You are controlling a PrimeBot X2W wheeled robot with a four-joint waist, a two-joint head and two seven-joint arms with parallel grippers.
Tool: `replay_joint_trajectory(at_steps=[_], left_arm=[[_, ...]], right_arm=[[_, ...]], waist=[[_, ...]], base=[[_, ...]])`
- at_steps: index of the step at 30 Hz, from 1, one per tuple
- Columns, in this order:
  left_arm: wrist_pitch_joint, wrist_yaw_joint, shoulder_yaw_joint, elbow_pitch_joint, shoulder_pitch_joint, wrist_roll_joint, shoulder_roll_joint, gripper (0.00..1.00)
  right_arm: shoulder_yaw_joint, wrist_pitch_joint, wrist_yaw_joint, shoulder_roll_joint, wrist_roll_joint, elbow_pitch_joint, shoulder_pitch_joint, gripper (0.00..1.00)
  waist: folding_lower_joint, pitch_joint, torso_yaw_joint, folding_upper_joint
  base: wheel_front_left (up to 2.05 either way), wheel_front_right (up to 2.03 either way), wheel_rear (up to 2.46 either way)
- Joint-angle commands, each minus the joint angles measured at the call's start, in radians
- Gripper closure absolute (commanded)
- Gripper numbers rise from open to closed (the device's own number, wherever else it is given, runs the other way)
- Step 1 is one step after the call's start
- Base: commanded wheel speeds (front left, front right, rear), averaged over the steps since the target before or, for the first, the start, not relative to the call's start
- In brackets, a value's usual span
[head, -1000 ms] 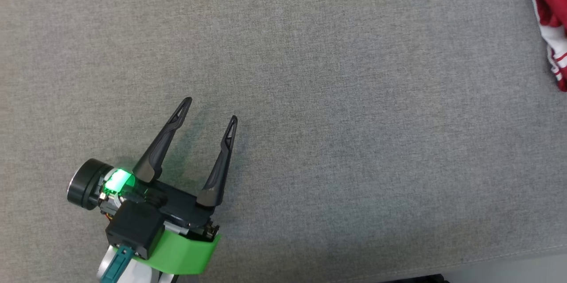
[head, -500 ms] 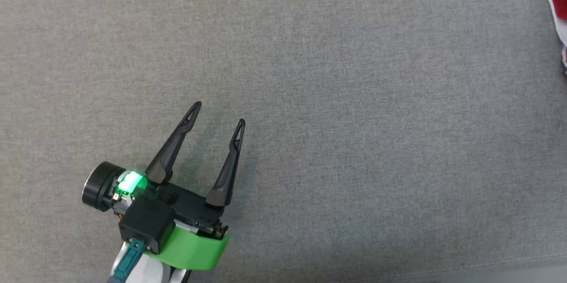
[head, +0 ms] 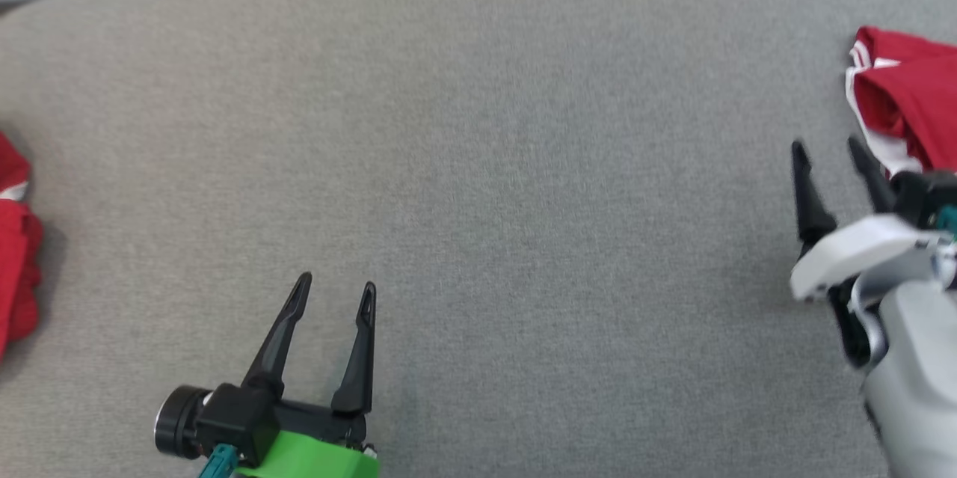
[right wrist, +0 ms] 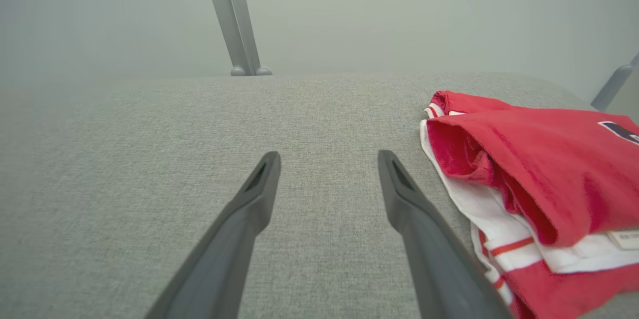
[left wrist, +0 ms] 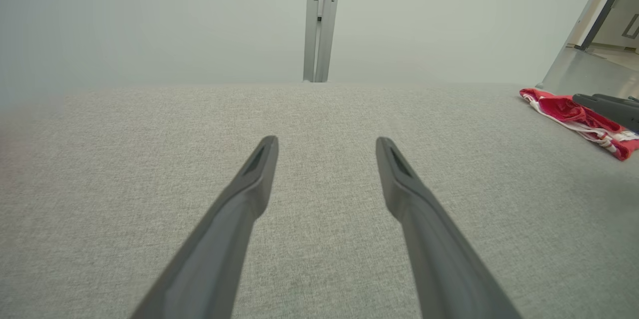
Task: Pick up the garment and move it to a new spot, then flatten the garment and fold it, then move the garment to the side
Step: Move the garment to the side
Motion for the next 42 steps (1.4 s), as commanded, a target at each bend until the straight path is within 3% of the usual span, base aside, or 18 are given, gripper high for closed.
replay_joint_trajectory(at_steps=[1, 10, 20, 42], left_arm=[[0.000, 0.007, 0.010, 0.010, 0.027, -0.009, -0.005, 0.00], [0.000, 0.035, 0.053, 0.037, 0.089, -0.056, -0.010, 0.00], [0.000, 0.061, 0.064, 0.050, 0.129, -0.050, -0.010, 0.00], [0.000, 0.067, 0.019, 0.106, 0.114, -0.023, -0.010, 0.00]], right_arm=[[-0.018, -0.002, -0.001, 0.020, -0.007, -0.041, 0.054, 0.00], [-0.023, -0.003, -0.001, 0.167, -0.092, -0.312, 0.350, 0.00], [0.009, -0.002, -0.001, 0.216, -0.148, -0.509, 0.534, 0.00], [0.000, -0.003, -0.001, 0.255, -0.198, -0.529, 0.615, 0.00]], waist=[[0.0000, -0.153, 0.058, 0.0000], [0.0000, -0.273, 0.059, 0.0000], [0.0000, -0.319, 0.050, 0.0000], [0.0000, -0.336, 0.030, 0.0000]], base=[[0.00, 0.00, 0.00], [0.00, 0.00, 0.00], [0.00, 0.00, 0.00], [0.00, 0.00, 0.00]])
